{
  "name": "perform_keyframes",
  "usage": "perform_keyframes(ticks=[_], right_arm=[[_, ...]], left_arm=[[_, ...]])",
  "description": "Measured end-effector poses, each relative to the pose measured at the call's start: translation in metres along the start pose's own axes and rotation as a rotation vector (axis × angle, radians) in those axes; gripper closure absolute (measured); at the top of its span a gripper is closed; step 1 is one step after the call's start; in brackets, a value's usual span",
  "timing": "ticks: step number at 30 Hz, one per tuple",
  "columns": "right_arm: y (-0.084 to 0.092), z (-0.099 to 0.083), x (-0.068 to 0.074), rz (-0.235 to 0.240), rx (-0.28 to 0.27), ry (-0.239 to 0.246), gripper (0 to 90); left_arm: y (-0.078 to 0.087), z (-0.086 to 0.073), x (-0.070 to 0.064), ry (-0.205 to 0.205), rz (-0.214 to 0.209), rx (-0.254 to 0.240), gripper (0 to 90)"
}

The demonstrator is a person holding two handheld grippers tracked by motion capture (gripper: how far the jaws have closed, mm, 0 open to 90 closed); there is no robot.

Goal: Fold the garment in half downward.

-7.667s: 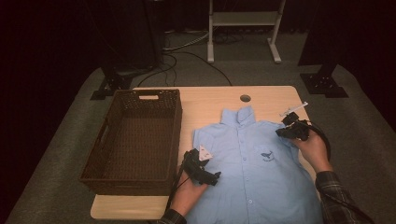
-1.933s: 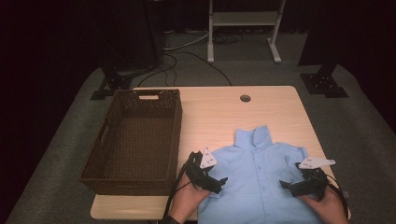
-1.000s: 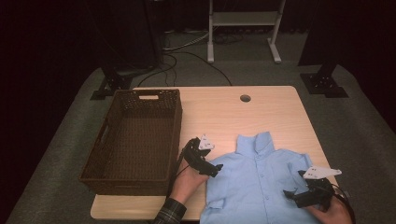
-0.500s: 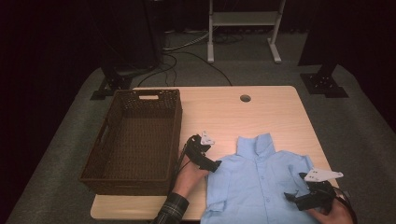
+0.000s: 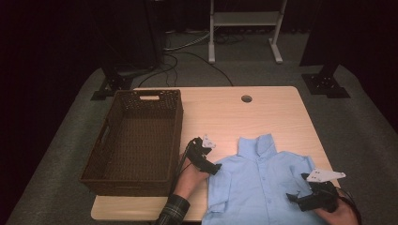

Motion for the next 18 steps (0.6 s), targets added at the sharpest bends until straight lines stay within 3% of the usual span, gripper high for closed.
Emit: perform_keyframes(ticks=[4, 9, 18], right_arm=[[0.001, 0.004, -0.002, -0.002, -0.007, -0.007, 0.0], [0.004, 0.014, -0.003, -0.007, -0.029, 0.026, 0.0], [0.002, 0.025, -0.011, -0.006, -0.039, 0.024, 0.0]], left_arm=[[0.000, -0.001, 0.000, -0.003, -0.003, -0.016, 0.0], [0.001, -0.002, 0.000, 0.000, 0.002, -0.051, 0.0], [0.001, -0.002, 0.000, 0.007, 0.010, -0.050, 0.0]])
Point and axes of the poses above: each handheld gripper's, and its own axes: y roughly backward along the jaws, z roughly out of its top, x roughly to its left, the point moved 9 cm from there along -y, roughly forward along the jaws, and after that the axes turned 4 degrees about -y, right-handed, at the moved point
